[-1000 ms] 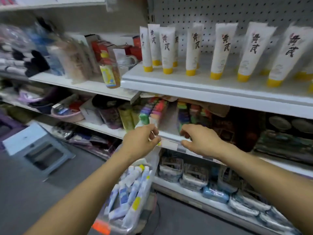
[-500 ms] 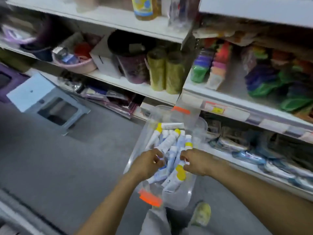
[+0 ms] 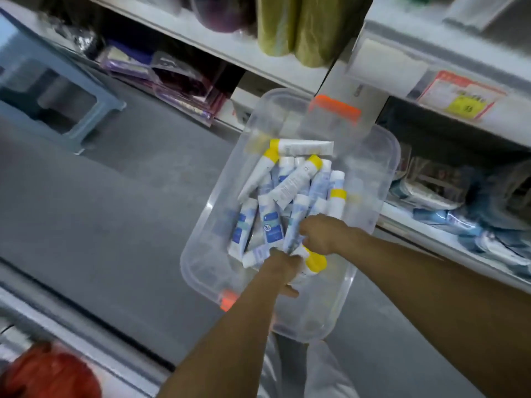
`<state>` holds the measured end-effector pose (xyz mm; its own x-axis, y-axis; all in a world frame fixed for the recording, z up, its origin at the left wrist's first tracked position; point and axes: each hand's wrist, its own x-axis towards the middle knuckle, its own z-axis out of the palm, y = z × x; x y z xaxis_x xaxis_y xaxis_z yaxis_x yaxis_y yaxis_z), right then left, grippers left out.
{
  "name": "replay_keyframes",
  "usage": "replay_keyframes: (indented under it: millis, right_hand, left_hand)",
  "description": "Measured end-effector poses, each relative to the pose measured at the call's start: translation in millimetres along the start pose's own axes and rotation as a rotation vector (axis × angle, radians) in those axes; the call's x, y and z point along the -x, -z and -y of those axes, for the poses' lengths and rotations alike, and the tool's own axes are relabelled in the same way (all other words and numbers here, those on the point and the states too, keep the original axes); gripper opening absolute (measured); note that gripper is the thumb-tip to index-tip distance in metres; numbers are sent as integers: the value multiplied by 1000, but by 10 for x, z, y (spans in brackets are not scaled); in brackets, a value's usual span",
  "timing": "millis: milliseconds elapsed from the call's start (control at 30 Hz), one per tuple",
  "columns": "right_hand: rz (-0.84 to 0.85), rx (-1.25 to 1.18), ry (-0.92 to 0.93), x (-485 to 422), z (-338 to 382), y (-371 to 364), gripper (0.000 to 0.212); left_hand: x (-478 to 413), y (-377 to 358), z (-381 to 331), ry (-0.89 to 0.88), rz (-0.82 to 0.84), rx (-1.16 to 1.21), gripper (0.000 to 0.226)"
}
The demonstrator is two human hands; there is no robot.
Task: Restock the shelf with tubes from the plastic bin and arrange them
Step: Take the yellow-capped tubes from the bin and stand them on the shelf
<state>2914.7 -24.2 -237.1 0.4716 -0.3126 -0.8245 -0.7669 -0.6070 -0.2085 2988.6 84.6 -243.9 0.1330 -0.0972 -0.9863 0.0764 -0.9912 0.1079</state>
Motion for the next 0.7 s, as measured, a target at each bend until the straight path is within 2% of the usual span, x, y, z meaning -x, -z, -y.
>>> replay_keyframes:
  millis: [33,100,133,200,267,333,433,500,567,600,700]
  right_hand:
    - [17,15,-5,-42,21,-43,38]
    - [37,65,-9,-85,57,-97,38]
    - [38,87,-7,-97,72,-107,36]
    - [36,93,0,-101,108,-103,36]
    - [39,98,14,-87,143,-101,38]
    - [48,144,27,-47,176,-125,40]
    - [78,243,40,16,207,-142,42]
    - [134,225,42,84,235,-114,44]
    - [208,144,33,177,260,-44,48]
    - [237,71,19,234,265,4,48]
    - [241,-265,-41,432,202,153,44]
  left_hand:
    - [-55,-42,35,42,-12,64,76]
    - [-125,-122,63,112,17,248,88]
    - [-137,-161,59,128,60,343,87]
    - [-207,-252,62,125,102,505,71]
    - [-229,-317,59,141,-1,664,59]
    - [-258,-357,112,136,-49,673,56]
    - [-231,-327,165,110,-13,608,49]
    - [-182,-276,208,101,5,584,35]
    - [-32,-194,209,112,76,588,7]
    - [43,-145,209,111,107,581,4]
    - [342,57,223,41,161,599,14]
